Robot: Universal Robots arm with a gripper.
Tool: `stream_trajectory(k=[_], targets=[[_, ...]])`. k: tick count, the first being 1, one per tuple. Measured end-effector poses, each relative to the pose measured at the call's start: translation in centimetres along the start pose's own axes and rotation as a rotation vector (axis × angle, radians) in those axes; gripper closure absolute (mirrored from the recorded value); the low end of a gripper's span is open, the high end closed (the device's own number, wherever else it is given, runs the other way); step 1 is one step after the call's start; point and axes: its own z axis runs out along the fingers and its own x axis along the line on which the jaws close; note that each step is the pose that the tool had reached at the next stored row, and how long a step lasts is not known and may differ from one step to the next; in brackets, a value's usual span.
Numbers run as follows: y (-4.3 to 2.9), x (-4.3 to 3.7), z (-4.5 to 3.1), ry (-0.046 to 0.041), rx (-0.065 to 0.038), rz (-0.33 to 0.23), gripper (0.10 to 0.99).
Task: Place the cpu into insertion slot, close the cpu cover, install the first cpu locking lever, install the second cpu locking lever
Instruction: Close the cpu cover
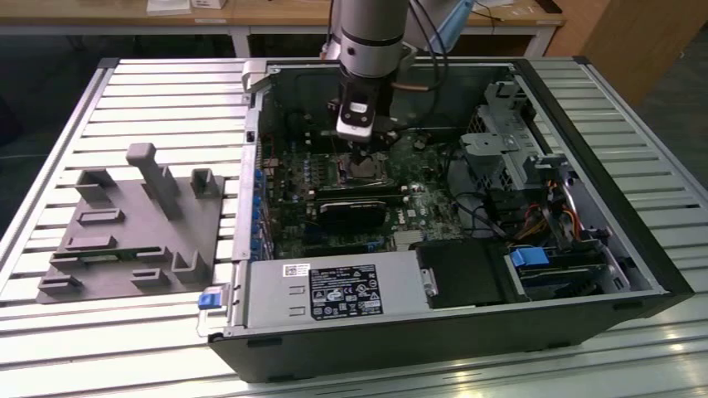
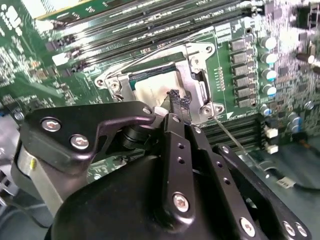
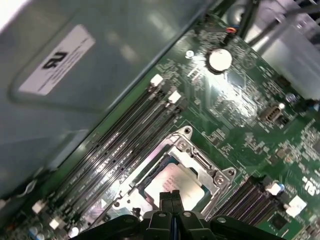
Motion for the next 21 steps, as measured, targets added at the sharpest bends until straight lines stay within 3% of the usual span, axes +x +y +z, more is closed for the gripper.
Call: stream_trajectory(k=[21], targets=[[0.0, 0.0, 0.01, -0.0018, 0.005, -0.375, 0.984]])
